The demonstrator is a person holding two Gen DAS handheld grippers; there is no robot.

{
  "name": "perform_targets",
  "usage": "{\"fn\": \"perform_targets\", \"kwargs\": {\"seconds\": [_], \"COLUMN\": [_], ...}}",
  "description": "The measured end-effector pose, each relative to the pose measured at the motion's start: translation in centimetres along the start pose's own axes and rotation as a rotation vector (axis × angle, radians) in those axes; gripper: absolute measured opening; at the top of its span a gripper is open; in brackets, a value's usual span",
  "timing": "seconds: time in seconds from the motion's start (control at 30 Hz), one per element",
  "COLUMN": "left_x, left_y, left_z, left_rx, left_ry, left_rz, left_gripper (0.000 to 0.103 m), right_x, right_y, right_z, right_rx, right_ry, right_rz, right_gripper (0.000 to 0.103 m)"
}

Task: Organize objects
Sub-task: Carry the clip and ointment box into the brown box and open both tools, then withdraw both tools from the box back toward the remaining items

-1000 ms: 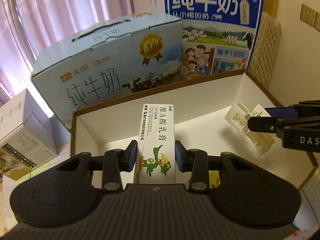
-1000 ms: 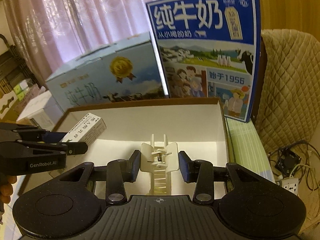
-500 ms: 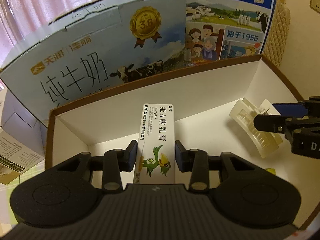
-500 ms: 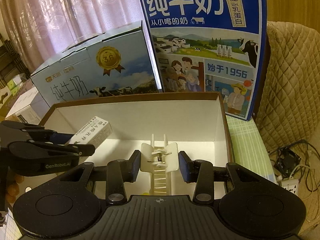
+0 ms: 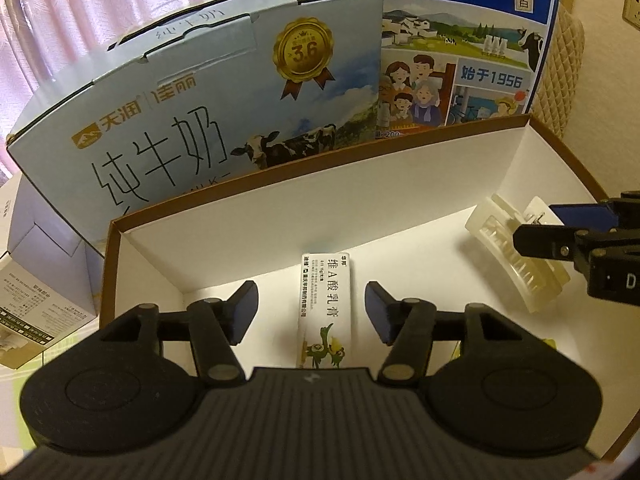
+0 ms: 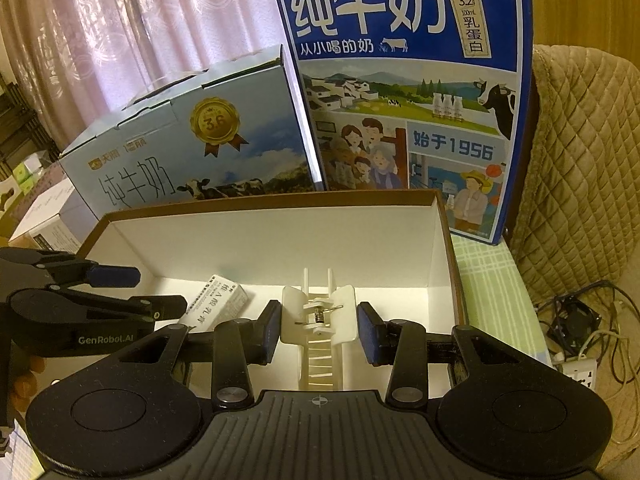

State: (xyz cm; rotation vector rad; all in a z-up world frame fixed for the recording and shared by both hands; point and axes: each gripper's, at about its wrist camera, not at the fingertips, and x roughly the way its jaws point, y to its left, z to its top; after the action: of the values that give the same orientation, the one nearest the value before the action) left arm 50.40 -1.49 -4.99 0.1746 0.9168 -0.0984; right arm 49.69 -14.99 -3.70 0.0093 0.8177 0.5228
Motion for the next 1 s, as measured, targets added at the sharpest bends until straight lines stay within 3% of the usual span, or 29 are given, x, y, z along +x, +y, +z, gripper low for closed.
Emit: {"fn": "perform_targets", "kwargs": {"seconds": [0.27,0.37,0.53,1.0], "left_x": [-0.6,-1.0,-1.8,-5.7], "left_y": [0.1,0.1,0.2,0.4], "left_z": [-0.5,-0.7,-0.8,-2.1], "left_rx": [-0.003,-0.004,-0.003,-0.052], "left_ry": [-0.004,-0.013,-0.042,-0.08], "left_rz": [0.005,0.005,0.009,-0.004], "left_gripper": [0.061,0.07,0.081,0.1], "right_x": [-0.4,-0.9,-1.9,-5.9], "right_y": [0.4,0.4,0.7,1.0], "right_z": [0.4,0.5,0.7,-0.9], "right_rx": [-0.002,0.001,-0.008,0.028], "right_ry": [-0.027,-0.067,-0.128,-0.156], "right_rz": [0.019,0.03,0.015,0.034], "right_gripper": [0.038,0.038,0.061,0.071]}}
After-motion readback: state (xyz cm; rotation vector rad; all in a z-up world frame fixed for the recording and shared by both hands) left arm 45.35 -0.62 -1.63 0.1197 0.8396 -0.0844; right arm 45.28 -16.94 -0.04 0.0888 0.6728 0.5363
